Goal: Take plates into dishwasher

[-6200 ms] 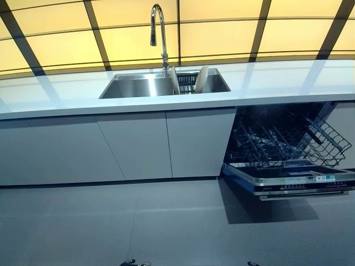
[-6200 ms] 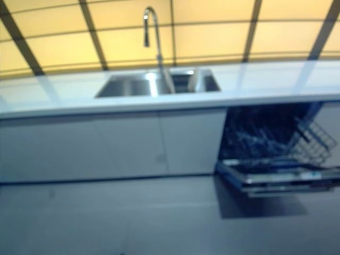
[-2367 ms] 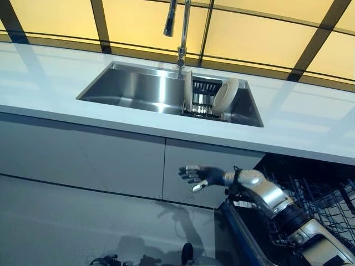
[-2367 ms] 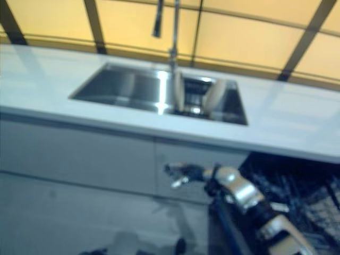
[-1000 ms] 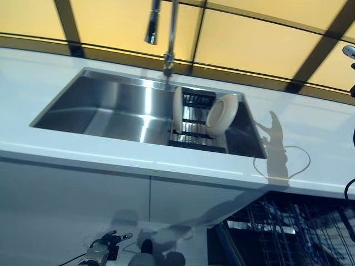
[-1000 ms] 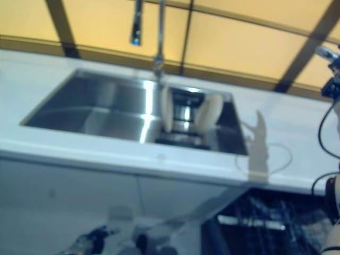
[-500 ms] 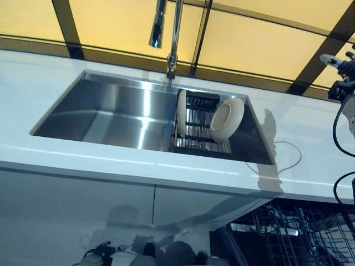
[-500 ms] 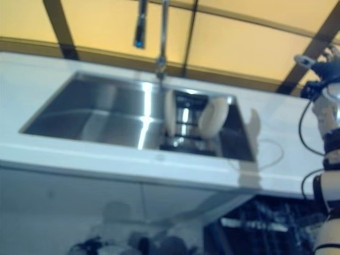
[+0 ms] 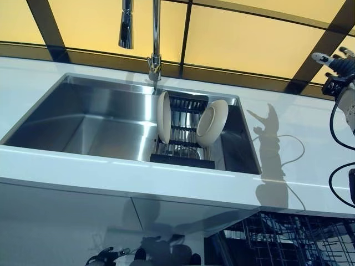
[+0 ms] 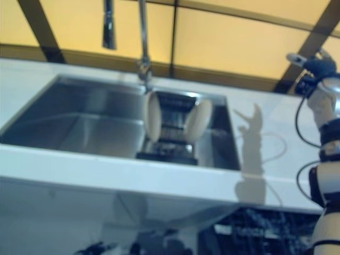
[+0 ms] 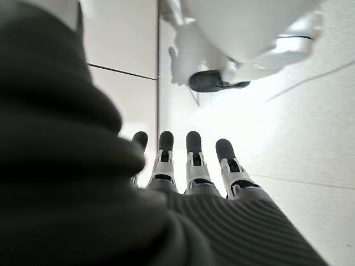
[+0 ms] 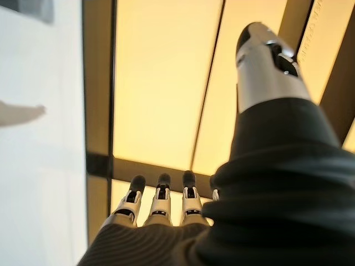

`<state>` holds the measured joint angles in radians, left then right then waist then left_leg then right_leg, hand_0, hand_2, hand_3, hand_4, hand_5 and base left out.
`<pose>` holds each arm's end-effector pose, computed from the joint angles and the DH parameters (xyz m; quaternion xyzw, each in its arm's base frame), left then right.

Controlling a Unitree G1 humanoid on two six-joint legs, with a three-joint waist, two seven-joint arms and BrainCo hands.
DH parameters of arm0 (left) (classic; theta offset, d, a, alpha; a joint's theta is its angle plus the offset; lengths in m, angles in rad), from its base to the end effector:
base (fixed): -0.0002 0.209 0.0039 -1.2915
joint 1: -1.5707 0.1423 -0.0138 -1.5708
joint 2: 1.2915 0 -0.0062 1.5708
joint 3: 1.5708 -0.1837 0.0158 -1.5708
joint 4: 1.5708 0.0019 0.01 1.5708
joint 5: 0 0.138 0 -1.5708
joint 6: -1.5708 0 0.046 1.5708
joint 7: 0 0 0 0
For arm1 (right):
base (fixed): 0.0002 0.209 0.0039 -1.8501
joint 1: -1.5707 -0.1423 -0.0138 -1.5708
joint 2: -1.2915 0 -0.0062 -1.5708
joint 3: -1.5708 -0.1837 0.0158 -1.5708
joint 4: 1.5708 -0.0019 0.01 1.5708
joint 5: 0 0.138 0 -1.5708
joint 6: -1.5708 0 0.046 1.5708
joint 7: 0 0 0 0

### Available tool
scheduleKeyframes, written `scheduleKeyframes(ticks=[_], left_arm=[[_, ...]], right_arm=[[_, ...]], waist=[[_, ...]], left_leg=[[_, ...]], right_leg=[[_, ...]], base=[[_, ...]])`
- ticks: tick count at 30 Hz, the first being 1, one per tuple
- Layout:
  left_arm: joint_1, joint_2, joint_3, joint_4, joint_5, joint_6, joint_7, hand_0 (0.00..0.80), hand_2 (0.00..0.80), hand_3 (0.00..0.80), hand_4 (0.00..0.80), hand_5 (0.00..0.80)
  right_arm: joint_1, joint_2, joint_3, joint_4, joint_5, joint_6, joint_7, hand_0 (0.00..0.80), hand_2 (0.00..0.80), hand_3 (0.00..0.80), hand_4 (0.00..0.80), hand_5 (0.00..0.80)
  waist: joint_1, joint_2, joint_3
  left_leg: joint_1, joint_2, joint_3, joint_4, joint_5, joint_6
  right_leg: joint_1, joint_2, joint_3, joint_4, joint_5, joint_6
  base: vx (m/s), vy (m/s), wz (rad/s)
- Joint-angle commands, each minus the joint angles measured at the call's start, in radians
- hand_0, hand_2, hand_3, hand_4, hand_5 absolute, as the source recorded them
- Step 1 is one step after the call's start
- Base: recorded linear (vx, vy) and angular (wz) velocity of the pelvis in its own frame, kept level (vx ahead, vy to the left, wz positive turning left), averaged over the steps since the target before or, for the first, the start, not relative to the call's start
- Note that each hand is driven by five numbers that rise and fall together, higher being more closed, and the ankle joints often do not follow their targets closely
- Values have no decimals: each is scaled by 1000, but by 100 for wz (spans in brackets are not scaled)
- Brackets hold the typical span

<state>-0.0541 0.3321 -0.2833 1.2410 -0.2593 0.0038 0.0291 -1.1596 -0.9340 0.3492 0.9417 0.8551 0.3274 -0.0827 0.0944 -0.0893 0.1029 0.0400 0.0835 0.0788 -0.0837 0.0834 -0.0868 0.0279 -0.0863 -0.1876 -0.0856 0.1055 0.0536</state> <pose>0.0878 0.2474 -0.1059 0.1223 0.5621 0.0668 0.8153 0.3259 -0.3167 0.2640 -0.0008 0.0192 -0.1807 0.9833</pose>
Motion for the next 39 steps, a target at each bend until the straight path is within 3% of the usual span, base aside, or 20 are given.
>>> scheduleKeyframes(ticks=[1, 5, 12, 21, 39], left_arm=[[-50, 29, -34, 44, 20, -24, 1, 0, 0, 0, 0, 0], [-58, 31, -23, 39, 5, -22, 13, 0, 0, 0, 0, 0], [-59, 13, -17, 42, -18, -12, 5, 0, 0, 0, 0, 0], [-61, 3, -30, 35, -36, -12, 1, 0, 0, 0, 0, 0], [-59, -1, -46, 24, -46, -14, 0, 0, 0, 0, 0, 0]], right_arm=[[-151, 23, 81, -64, 64, 34, 20, 0, 0, 0, 0, 0], [-132, 81, 100, -132, 67, 106, 33, 0, 0, 0, 0, 0], [-146, 157, 141, -147, 28, 160, 36, 0, 0, 0, 0, 0], [-164, 193, 172, -155, 13, 188, 45, 0, 0, 0, 0, 0], [-161, 177, 194, -159, -69, 224, 87, 0, 0, 0, 0, 0]], waist=[[11, -20, -18], [9, -18, 0], [17, -17, 20], [18, -22, 36], [11, -16, 54]], left_leg=[[-44, -23, -14, -4, -15, 20], [-62, -21, -12, -4, -11, 18], [-77, -20, -17, -4, -9, 15], [-84, -17, -20, -4, -8, 12], [-83, -15, -23, -4, -11, 6]], right_leg=[[7, -81, -42, 2, 19, 84], [-11, -85, -43, 2, 20, 85], [-22, -86, -41, -1, 17, 82], [-27, -85, -37, -2, 12, 79], [-25, -82, -26, -2, 0, 74]], base=[[0, 0, 0], [-26, 7, 1], [-2, 12, 2], [3, 2, 0], [2, 0, 0]])
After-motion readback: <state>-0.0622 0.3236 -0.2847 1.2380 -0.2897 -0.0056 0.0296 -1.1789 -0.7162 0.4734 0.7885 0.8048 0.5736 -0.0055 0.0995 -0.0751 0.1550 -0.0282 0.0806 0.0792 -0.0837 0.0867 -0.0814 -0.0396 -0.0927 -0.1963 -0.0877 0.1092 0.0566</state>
